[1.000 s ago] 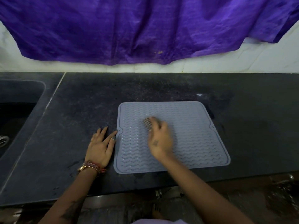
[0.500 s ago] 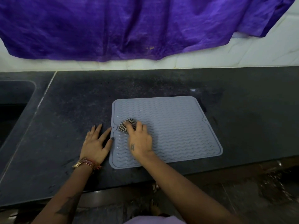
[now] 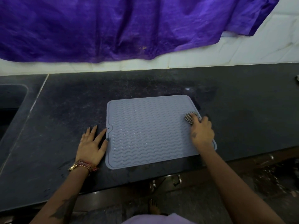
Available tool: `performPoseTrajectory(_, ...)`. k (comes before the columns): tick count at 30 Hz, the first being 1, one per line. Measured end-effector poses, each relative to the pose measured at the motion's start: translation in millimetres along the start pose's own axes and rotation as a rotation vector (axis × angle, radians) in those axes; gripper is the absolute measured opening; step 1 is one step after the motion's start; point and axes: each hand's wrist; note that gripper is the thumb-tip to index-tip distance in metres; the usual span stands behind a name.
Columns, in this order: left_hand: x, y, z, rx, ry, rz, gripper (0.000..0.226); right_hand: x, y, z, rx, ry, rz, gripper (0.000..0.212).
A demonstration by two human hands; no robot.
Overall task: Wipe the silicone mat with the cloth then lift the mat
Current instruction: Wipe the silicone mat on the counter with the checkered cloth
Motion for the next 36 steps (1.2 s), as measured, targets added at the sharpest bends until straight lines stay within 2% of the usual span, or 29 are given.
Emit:
performPoseTrajectory(5, 1, 0, 1, -0.008, 0.007, 0.002, 0.081, -4, -5, -26, 0.118, -0.032, -0.027, 0.049)
performPoseTrajectory(8, 2, -1, 1, -0.010, 0.009, 0.005, 0.081, -8, -1, -18, 0.151, -0.095, -0.031, 0.049)
performPoseTrajectory(11, 2, -1, 1, -0.011, 0.031, -0.008, 0.081, -18, 17, 9, 0.191, -0.259, -0.106, 0.049)
performPoseTrajectory(14, 1, 0, 1, -0.018, 0.080, -0.023, 0.081, -18, 63, 63, 0.010, -0.296, -0.108, 0.055)
performPoseTrajectory(19, -4, 2, 0, -0.029, 0.215, -0.038, 0.081, -5, 129, 172, -0.389, -0.372, 0.057, 0.051)
performPoseTrajectory(23, -6, 3, 1, -0.027, 0.310, -0.042, 0.082, 3, 155, 217, -0.608, -0.267, 0.158, 0.050)
performPoseTrajectory(27, -7, 4, 2, -0.001, 0.286, -0.026, 0.079, 5, 159, 213, -0.658, -0.089, 0.058, 0.051)
performPoseTrajectory(30, -6, 3, 2, 0.041, 0.183, 0.008, 0.075, 6, 157, 203, -0.635, -0.108, 0.045, 0.053)
performPoseTrajectory(33, -5, 2, 1, 0.042, 0.103, 0.007, 0.067, 10, 147, 186, -0.590, -0.193, 0.109, 0.056)
performPoseTrajectory(36, -4, 3, 1, 0.044, 0.063, 0.002, 0.065, 10, 135, 154, -0.491, -0.222, 0.084, 0.052)
Point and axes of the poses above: each hand's wrist, its own y-axis away from the middle knuckle, its own x-axis out of the palm, z = x × y, and after that the axes turned 4 degrees about -z, right-handed
